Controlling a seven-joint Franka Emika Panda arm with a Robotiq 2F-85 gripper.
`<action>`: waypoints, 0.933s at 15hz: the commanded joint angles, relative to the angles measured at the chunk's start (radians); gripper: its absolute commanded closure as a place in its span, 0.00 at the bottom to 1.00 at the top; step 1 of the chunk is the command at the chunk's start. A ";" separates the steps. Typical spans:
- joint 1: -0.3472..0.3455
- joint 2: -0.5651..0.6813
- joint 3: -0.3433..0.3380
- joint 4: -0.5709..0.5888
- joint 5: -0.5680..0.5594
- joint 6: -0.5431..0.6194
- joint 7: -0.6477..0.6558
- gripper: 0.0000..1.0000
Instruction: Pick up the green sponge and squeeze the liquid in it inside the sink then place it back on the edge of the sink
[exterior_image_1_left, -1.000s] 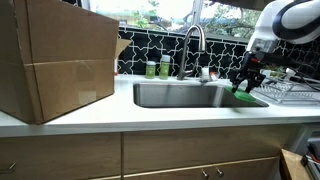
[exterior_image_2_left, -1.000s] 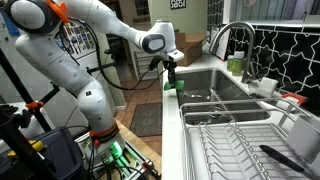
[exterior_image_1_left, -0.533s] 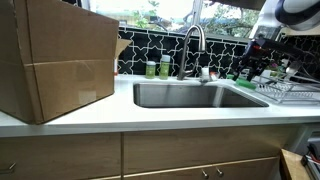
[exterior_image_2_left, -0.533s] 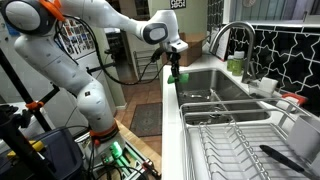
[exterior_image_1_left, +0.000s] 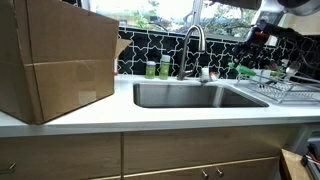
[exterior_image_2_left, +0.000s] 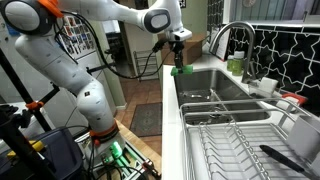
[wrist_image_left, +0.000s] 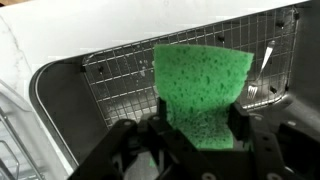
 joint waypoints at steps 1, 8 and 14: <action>-0.005 0.030 -0.012 0.085 -0.009 -0.073 -0.004 0.41; -0.006 0.058 -0.022 0.216 -0.008 -0.162 0.005 0.40; -0.008 0.086 -0.041 0.296 -0.007 -0.205 0.013 0.42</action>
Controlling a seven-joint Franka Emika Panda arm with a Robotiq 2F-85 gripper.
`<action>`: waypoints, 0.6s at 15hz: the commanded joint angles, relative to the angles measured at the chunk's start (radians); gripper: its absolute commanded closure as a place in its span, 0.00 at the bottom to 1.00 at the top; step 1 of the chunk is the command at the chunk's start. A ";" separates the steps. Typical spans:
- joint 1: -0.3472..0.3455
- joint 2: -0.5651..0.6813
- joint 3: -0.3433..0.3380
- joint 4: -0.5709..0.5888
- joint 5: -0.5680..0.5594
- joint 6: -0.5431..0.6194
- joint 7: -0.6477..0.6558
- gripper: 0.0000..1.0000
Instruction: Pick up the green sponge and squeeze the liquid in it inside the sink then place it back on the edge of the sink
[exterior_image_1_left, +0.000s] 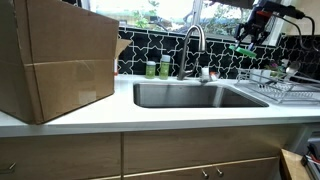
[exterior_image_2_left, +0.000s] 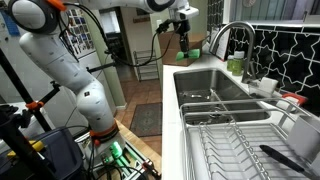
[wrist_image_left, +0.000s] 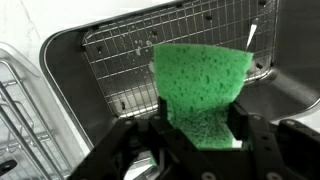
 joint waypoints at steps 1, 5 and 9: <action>-0.001 0.032 -0.017 0.066 -0.007 -0.056 0.012 0.42; 0.000 0.051 -0.028 0.112 -0.005 -0.079 0.014 0.43; 0.001 0.067 -0.038 0.151 -0.003 -0.095 0.013 0.43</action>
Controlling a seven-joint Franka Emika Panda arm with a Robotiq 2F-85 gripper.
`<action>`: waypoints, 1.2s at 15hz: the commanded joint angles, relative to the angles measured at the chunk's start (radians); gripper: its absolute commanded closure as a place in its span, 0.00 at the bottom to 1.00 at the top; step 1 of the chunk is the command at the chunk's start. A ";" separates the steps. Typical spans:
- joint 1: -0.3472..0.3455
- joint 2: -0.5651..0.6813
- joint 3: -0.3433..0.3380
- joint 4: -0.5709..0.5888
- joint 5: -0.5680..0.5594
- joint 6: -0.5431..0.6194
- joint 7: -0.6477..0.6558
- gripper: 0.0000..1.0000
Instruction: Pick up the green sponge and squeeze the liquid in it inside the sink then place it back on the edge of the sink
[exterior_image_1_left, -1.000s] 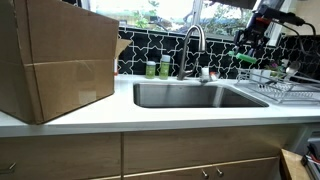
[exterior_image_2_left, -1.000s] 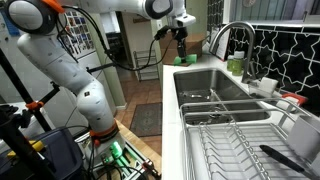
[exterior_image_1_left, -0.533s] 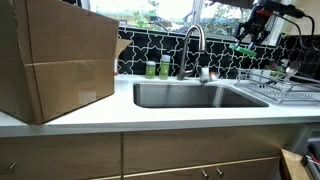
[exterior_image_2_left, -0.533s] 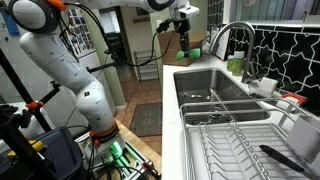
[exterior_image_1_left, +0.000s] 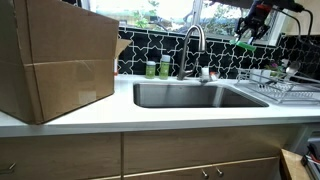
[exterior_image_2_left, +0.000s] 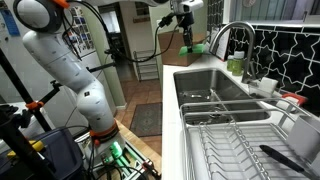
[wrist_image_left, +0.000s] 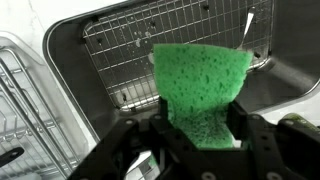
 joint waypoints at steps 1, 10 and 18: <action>0.002 0.029 -0.016 0.056 -0.003 -0.048 0.010 0.43; 0.005 0.053 -0.029 0.107 -0.001 -0.062 0.009 0.42; 0.007 0.056 -0.039 0.114 0.013 -0.066 -0.002 0.86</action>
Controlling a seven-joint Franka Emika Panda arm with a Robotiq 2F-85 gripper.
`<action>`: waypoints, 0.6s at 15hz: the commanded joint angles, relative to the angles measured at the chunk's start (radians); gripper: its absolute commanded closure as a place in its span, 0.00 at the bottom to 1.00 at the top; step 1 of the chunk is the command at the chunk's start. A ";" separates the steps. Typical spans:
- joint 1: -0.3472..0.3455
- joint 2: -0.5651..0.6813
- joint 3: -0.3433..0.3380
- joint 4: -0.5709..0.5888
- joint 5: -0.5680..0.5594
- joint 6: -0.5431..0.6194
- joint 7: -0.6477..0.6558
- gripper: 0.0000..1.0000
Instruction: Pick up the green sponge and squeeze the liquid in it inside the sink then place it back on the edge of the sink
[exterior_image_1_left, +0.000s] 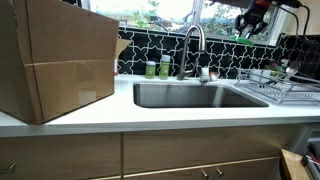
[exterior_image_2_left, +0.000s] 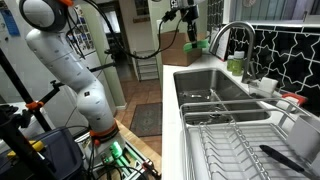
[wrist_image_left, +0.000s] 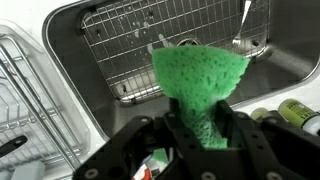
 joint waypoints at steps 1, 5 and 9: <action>0.007 0.009 -0.017 0.026 0.012 -0.043 -0.002 0.93; 0.006 0.008 -0.020 0.032 0.011 -0.055 -0.002 0.97; 0.006 0.008 -0.021 0.038 0.009 -0.063 -0.003 0.97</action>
